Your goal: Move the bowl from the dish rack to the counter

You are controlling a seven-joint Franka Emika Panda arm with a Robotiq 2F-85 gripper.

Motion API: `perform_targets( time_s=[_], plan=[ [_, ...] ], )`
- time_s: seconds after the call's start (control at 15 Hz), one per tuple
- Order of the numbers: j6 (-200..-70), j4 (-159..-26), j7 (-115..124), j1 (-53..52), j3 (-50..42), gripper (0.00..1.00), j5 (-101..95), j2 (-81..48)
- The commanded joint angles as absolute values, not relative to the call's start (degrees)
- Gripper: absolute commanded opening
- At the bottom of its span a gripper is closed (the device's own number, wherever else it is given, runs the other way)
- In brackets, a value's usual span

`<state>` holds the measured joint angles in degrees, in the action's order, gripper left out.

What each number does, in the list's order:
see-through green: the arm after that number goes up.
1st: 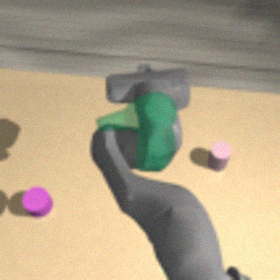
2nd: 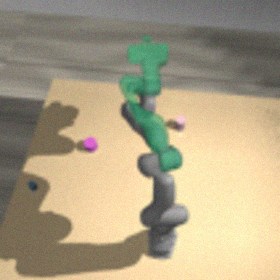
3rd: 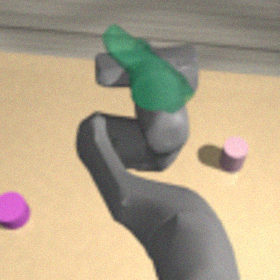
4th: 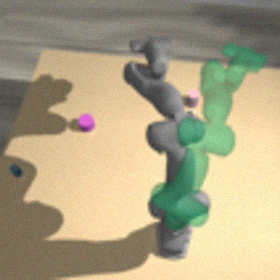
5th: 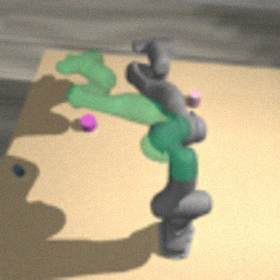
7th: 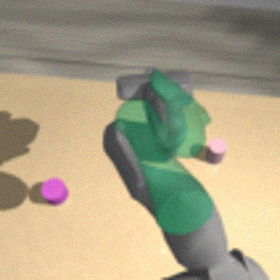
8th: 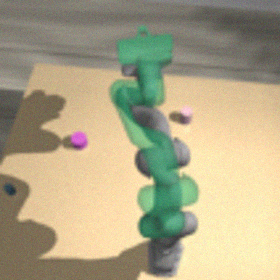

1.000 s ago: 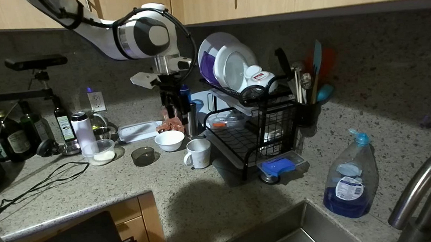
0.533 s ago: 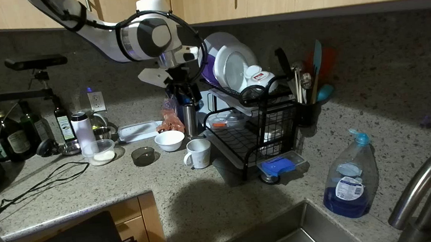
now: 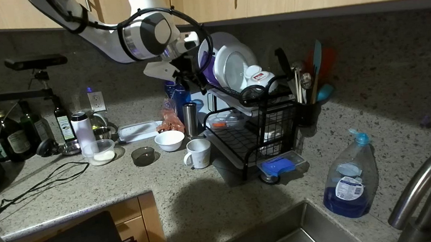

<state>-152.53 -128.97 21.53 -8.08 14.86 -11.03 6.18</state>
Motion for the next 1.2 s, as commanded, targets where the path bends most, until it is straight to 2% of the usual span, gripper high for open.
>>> perform_targets(
  time_s=[0.0, 0.33, 1.13],
  plan=[
    [-152.47, -128.78, 21.33, -8.46, 14.48, 1.0, -11.04, 6.22],
    [-153.42, -128.42, 20.26, -8.67, 14.25, 1.0, -9.83, 5.79],
    [-168.85, -118.13, 4.44, -8.98, 11.57, 1.0, -4.73, -2.83]
  ],
)
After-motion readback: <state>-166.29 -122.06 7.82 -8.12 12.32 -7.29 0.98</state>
